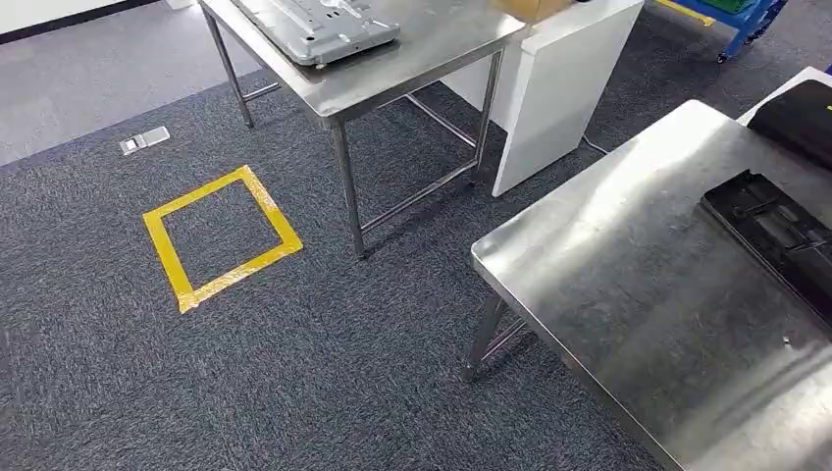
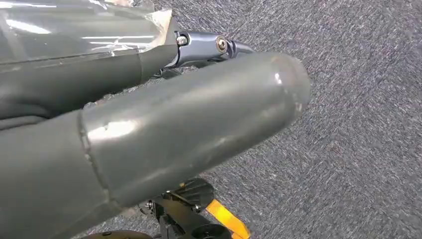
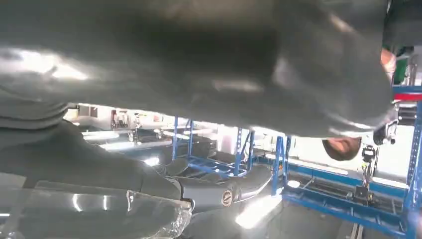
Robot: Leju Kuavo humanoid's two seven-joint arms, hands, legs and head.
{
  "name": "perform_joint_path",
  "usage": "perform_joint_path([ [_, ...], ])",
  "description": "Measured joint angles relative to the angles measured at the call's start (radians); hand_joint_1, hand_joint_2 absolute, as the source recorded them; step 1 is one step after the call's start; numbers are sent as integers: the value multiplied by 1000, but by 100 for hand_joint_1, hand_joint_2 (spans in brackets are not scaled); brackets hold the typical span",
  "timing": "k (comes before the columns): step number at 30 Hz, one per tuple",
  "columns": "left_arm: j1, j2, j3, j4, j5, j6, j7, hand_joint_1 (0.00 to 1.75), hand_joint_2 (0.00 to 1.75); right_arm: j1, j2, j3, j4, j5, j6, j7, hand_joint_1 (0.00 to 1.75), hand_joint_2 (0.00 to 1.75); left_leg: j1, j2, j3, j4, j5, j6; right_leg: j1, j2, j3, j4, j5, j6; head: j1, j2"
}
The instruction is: Take the parts from the cabinet and place them on the table.
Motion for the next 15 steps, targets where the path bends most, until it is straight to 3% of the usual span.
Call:
perform_joint_path([
  [6,0,0,0,0,-11,1,5,0,0,-8,8,-8,-7,-3,-40,-35,0,0,0,0,-1,0,0,0,0,0,0,0,0,0,0,0],
  [9,-2,1,0,0,-27,6,14,0,0,-99,34,10,13,12,-70,-86,0,0,0,5,-4,-2,-1,0,-1,2,1,0,1,-1,0,0],
  [11,-6,1,0,0,-47,14,30,0,0,-231,103,39,76,39,-151,-177,0,0,1,17,-1,-3,0,-3,-4,14,1,0,5,-5,1,0],
  [13,-23,0,0,-1,-53,26,37,0,0,-358,194,98,160,87,-234,-182,0,0,3,29,6,-3,0,-5,-3,24,2,0,6,-8,-1,0],
  [15,-36,0,0,-1,-54,34,39,0,0,-452,273,161,230,120,-266,-167,0,0,2,25,11,-4,2,-6,-2,23,2,0,6,-8,-2,0],
])
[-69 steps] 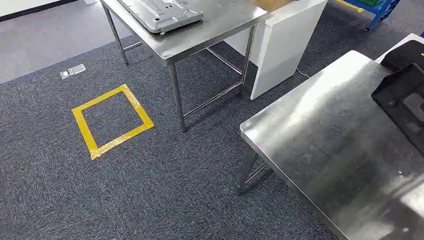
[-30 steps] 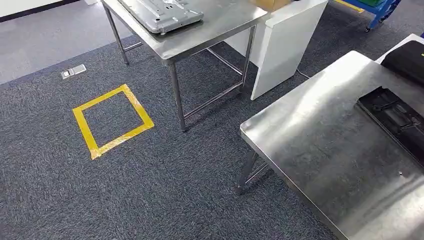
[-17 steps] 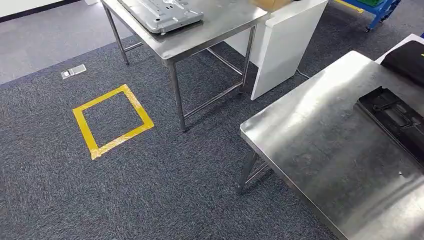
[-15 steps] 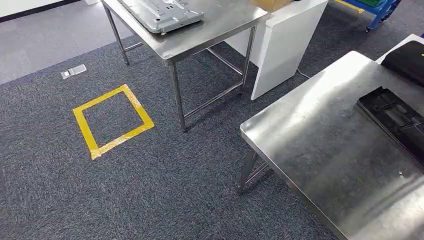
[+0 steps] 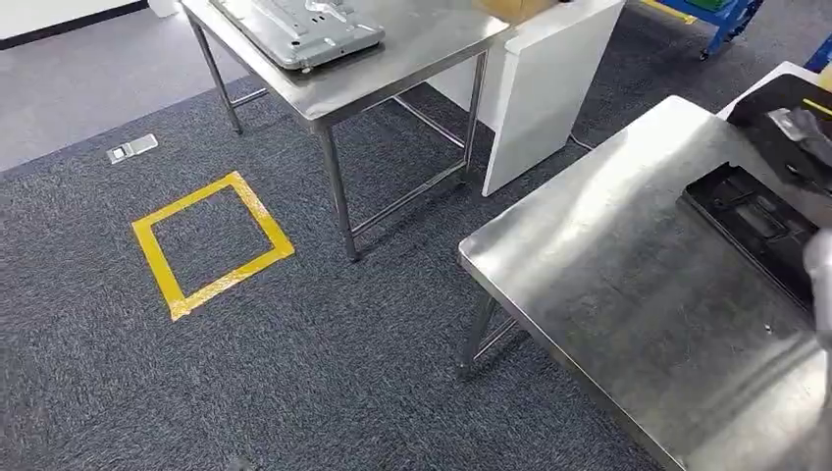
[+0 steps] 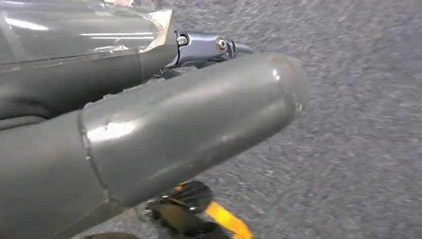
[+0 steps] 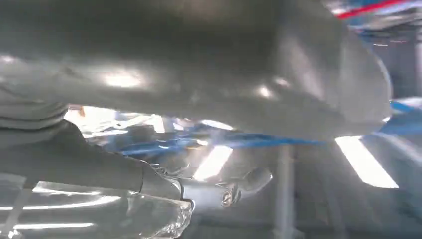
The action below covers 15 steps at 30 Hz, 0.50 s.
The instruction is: Take the parts from the cabinet and place them on the table.
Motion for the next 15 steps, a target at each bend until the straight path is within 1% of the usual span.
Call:
perform_joint_path([
  [3,1,0,1,0,-3,2,5,0,0,-91,85,64,61,26,-11,19,0,0,1,-11,0,-2,3,-4,0,-7,1,0,0,0,0,0],
  [6,4,0,4,0,-6,4,24,0,0,-139,135,99,85,32,-13,26,0,0,2,-18,-1,-5,5,-6,0,-14,1,0,-1,-1,-1,0],
  [10,5,1,6,0,-15,11,81,0,0,-164,166,125,98,36,-9,29,0,0,2,-18,-2,-7,5,-6,0,-15,3,0,-2,-2,0,0],
  [12,6,1,12,0,-15,15,97,0,0,-173,182,133,104,36,-8,29,0,0,2,-18,-2,-7,5,-6,0,-15,3,0,-2,-2,0,0],
  [15,6,2,17,0,-15,18,105,0,0,-183,194,142,109,36,-8,29,0,0,2,-16,-2,-7,4,-6,0,-15,3,-1,-2,-2,0,0],
])
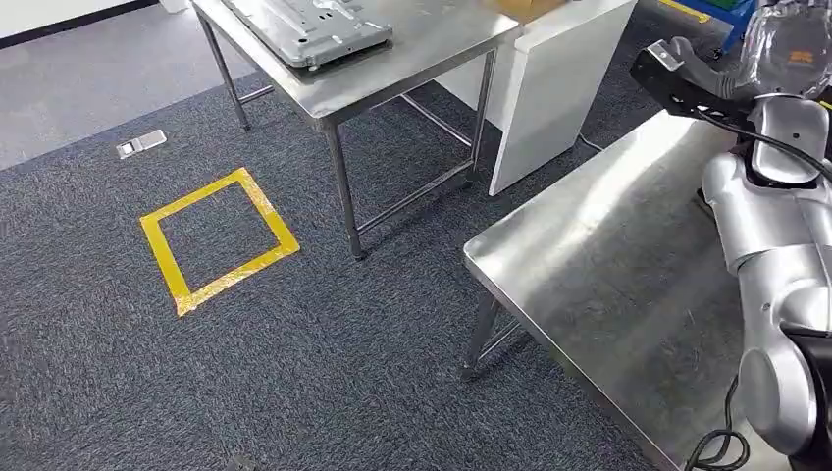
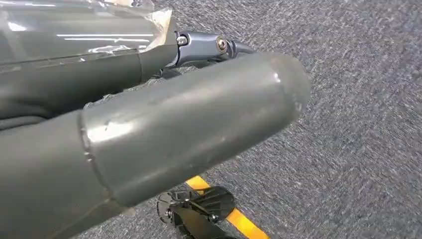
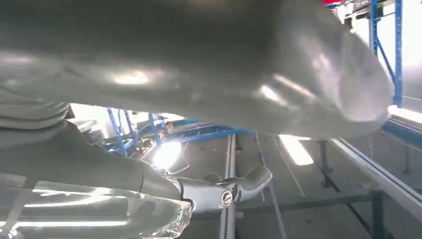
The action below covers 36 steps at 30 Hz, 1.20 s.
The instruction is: Take the parts from the cabinet and place them on the table.
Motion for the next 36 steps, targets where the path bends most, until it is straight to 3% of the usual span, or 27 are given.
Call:
perform_joint_path([
  [10,1,0,1,0,-23,-1,15,0,0,-8,19,8,18,0,15,0,0,0,0,0,0,0,0,0,0,0,1,-1,0,0,0,0],
  [11,1,0,1,0,-24,-3,15,0,0,-8,20,9,20,0,15,0,0,0,-2,-1,-2,3,-1,2,-2,0,4,-5,2,2,0,0],
  [12,1,0,1,0,-25,-5,15,0,0,-8,20,9,23,0,15,0,0,0,-2,-1,1,2,-3,12,-17,0,5,-12,4,6,-2,0],
  [14,2,0,0,0,-30,-12,16,0,0,-10,17,9,26,0,15,0,0,0,5,1,17,-24,17,18,-6,2,17,-29,16,16,-1,0],
  [15,1,-2,-1,0,-33,-14,17,0,0,-10,13,9,29,0,14,0,0,0,16,8,30,-48,30,17,-4,-6,13,-24,6,14,-1,0],
  [16,1,-3,-2,0,-33,-16,18,0,0,-10,8,10,31,0,14,0,0,0,15,8,39,-63,37,26,-4,-13,6,-5,-16,9,-1,0],
  [18,1,-3,-2,0,-34,-19,18,0,0,-10,1,10,37,-2,14,-2,0,0,18,11,39,-74,44,25,-7,-15,-43,135,-91,0,1,0],
  [20,2,-3,-2,0,-34,-21,18,0,0,-2,-3,10,43,-2,14,-2,0,0,21,15,36,-74,46,21,-17,-16,-70,230,-126,10,0,0],
  [21,2,-3,-2,0,-34,-23,18,0,0,1,-3,10,46,-2,14,-2,0,0,23,17,34,-74,48,18,-22,-18,-56,220,-121,18,1,0],
  [24,2,-3,-2,0,-35,-29,18,0,0,1,-3,11,50,0,14,-2,0,0,39,21,24,-69,54,-6,-48,-35,88,-4,-58,67,1,0],
  [25,2,3,-2,-1,-35,-29,17,0,0,1,-3,12,51,0,15,-1,0,0,40,21,20,-70,57,-19,-47,-39,116,-46,-75,71,4,0],
  [26,2,0,-2,-1,-36,-29,16,0,0,1,-1,14,53,3,17,-1,0,0,37,21,18,-69,58,-30,-28,-26,117,-36,-47,64,3,0],
  [27,3,1,-2,-1,-36,-30,15,0,0,0,-5,14,55,3,18,2,0,0,34,16,19,-59,59,-35,-34,-25,114,-44,-54,51,2,0],
  [29,4,2,-2,-1,-36,-30,15,0,0,2,-2,17,55,3,18,2,0,0,39,15,17,-64,68,-39,-39,-23,107,-34,-54,37,-5,0],
  [30,4,1,-2,0,-36,-30,15,0,0,0,0,19,55,4,18,2,0,0,45,15,10,-61,64,-44,-40,-23,102,-37,-48,21,-6,0],
  [32,4,1,-3,0,-36,-30,14,0,0,-5,2,23,56,6,19,3,0,0,44,14,-17,16,-19,-43,-33,-23,93,-38,-37,1,-8,0],
  [33,4,0,-2,0,-37,-30,15,0,0,-5,3,24,56,7,19,6,0,0,43,13,-44,93,-67,-43,-28,-23,86,-38,-32,-7,-10,0],
  [34,4,1,-2,0,-37,-30,14,0,0,-4,5,25,56,7,19,8,0,0,43,13,-66,153,-98,-42,-22,-23,80,-37,-28,-13,-10,0],
  [35,4,1,-2,0,-37,-30,14,0,0,-3,6,26,60,7,18,10,0,0,39,13,-85,218,-123,-36,-13,-23,70,-37,-21,-23,-9,0],
  [36,4,1,-2,0,-37,-30,14,0,0,-3,6,26,62,7,18,10,0,0,35,13,-78,222,-118,-29,-6,-22,64,-37,-16,-29,-10,0],
])
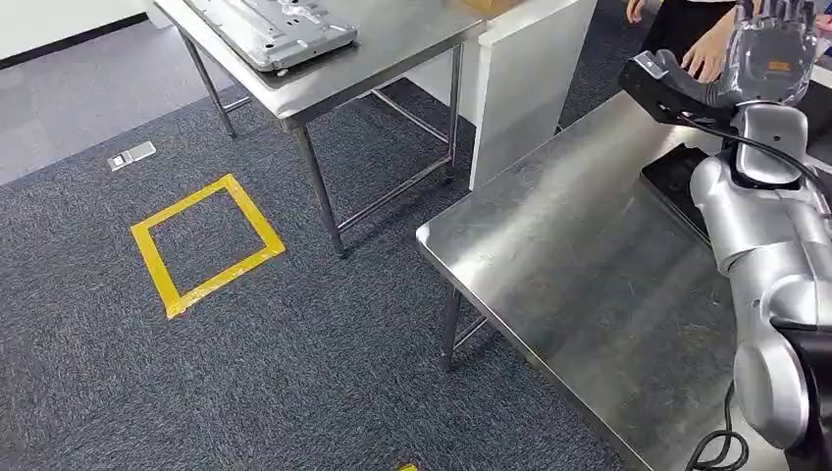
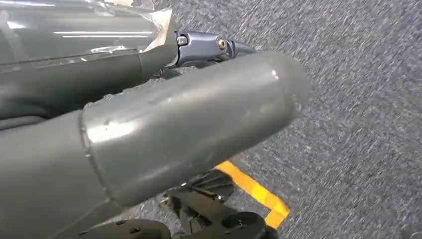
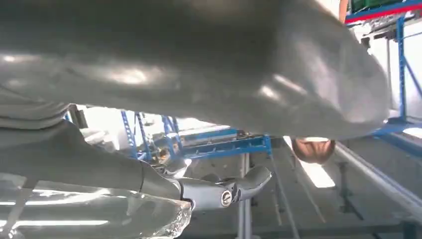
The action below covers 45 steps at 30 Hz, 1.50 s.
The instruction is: Take the parts from the cabinet and place them on the table.
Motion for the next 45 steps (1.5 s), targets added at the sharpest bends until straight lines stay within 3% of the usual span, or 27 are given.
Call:
perform_joint_path([
  [2,0,0,0,0,0,0,0,0,0,-1,0,0,2,0,-2,2,0,0,-16,-4,76,-102,44,30,14,4,-13,-1,12,-6,0,0],
  [3,-1,0,0,0,0,0,0,0,0,-3,-1,0,2,0,-2,2,0,0,-27,-11,141,-192,66,54,19,6,-19,-1,18,-8,0,0],
  [4,-3,4,0,-1,0,0,0,0,0,-3,-1,0,2,0,-2,2,0,0,-41,-19,184,-265,54,80,14,6,-20,0,22,-9,1,0],
  [5,-2,6,0,-2,-1,0,-1,0,0,-4,-2,0,2,0,-2,2,0,0,-42,-8,189,-255,62,81,19,5,-16,-11,30,-2,8,0],
  [6,-3,5,0,-2,-4,1,-3,0,0,-4,-1,0,4,0,-2,2,0,0,-50,-6,188,-261,87,81,9,3,-13,-16,34,5,4,0],
  [8,-3,5,0,-3,-3,1,-3,0,0,-4,-1,0,5,1,-2,3,0,0,-57,-8,193,-287,90,85,4,1,-12,-25,48,17,-2,0],
  [9,-3,4,0,-3,-3,1,-3,0,0,-4,-3,0,5,1,-3,3,0,0,-53,-7,201,-323,113,85,15,3,-10,-43,61,25,0,0],
  [10,-3,2,0,-3,-3,1,-3,0,0,-4,-5,0,5,1,-3,4,0,0,-42,0,208,-348,136,68,12,-1,-19,-33,50,22,-1,0],
  [11,-3,2,0,-3,-3,1,-3,0,0,-9,-8,0,6,2,-3,4,0,0,-41,0,206,-365,149,73,12,0,-34,-8,15,19,3,0],
  [13,-3,0,0,-2,-3,0,-2,0,0,-10,-11,0,10,3,-3,5,0,0,-36,5,188,-368,169,68,5,0,-81,142,-77,16,5,0],
  [15,-2,-5,0,-2,-3,0,-2,0,0,1,-13,0,14,3,-3,5,0,0,-31,8,169,-367,182,59,-8,-1,-96,237,-105,37,3,0],
  [16,-2,-5,0,-2,-3,0,-2,0,0,3,-13,0,16,3,-3,5,0,0,-27,8,162,-365,186,55,-13,-1,-82,226,-99,47,5,0],
  [19,-2,-6,0,-3,-3,0,-2,0,0,2,-13,0,18,3,-5,5,0,0,-14,12,130,-341,197,35,-40,-16,94,-26,-38,99,5,0],
  [20,-2,-4,0,-3,-3,0,-2,0,0,0,-13,1,18,3,-5,5,0,0,-17,11,116,-330,197,26,-32,-9,124,-56,-54,96,7,0],
  [21,-3,-8,0,-3,-3,0,-2,0,0,5,-12,1,18,4,-5,5,0,0,-18,10,117,-326,201,19,-20,1,103,-39,-38,85,1,0],
  [23,-1,-7,0,-3,-3,0,-2,0,0,6,-18,2,18,4,-6,6,0,0,-21,4,109,-313,207,17,-26,2,99,-41,-45,71,-4,0],
  [25,1,-6,0,-3,-3,0,-2,0,0,5,-16,3,19,6,-6,6,0,0,-10,2,94,-308,196,4,-37,1,88,-42,-33,45,-5,0],
  [27,1,-8,0,-3,-3,0,-2,0,0,2,-14,4,18,7,-6,6,0,0,-9,-1,58,-213,96,-2,-32,0,74,-42,-20,22,-7,0],
  [29,1,-8,0,-3,-4,0,-2,0,0,3,-13,4,18,7,-6,6,0,0,-7,-2,7,-54,13,-7,-25,0,59,-41,-8,11,-8,0],
  [31,1,-8,0,-3,-3,-2,-2,0,0,4,-13,5,18,7,-6,6,0,0,-7,-3,8,-9,9,-5,-20,0,47,-40,1,11,-8,0],
  [34,1,-8,0,-3,-6,-3,-2,0,0,2,-16,5,18,3,-6,6,0,0,-7,-7,159,-214,89,13,-17,3,39,-40,11,20,-8,0],
  [35,-1,-8,0,-3,-6,-3,-3,0,0,0,-16,5,18,2,-6,6,0,0,-9,-14,211,-293,84,20,-16,3,38,-40,14,25,-7,0],
  [38,-1,-8,0,-3,-7,-4,-3,0,0,-3,-18,5,18,-1,-5,4,0,0,-25,-14,206,-303,99,22,-17,2,32,-44,28,46,-10,0],
  [40,-1,-10,0,-3,-7,-4,-3,0,0,-2,-22,5,18,-12,-1,-3,0,0,-20,-11,205,-326,121,41,-7,1,24,-50,35,63,-8,0],
  [41,-1,-10,1,-3,-7,-5,-3,0,0,-3,-23,5,18,-15,0,-8,0,0,-24,-6,203,-335,132,44,-15,-2,11,-33,16,58,-8,0],
  [43,-1,-8,2,-3,-7,-5,-3,0,0,-4,-24,5,18,-22,7,-10,0,0,-26,-5,187,-336,144,58,-11,-2,-38,96,-64,37,-5,0],
  [45,-2,-10,3,-3,-8,-7,-3,0,0,1,-23,5,21,-32,15,-16,0,0,-29,-4,171,-336,154,62,-8,-2,-91,242,-121,36,-5,0],
])
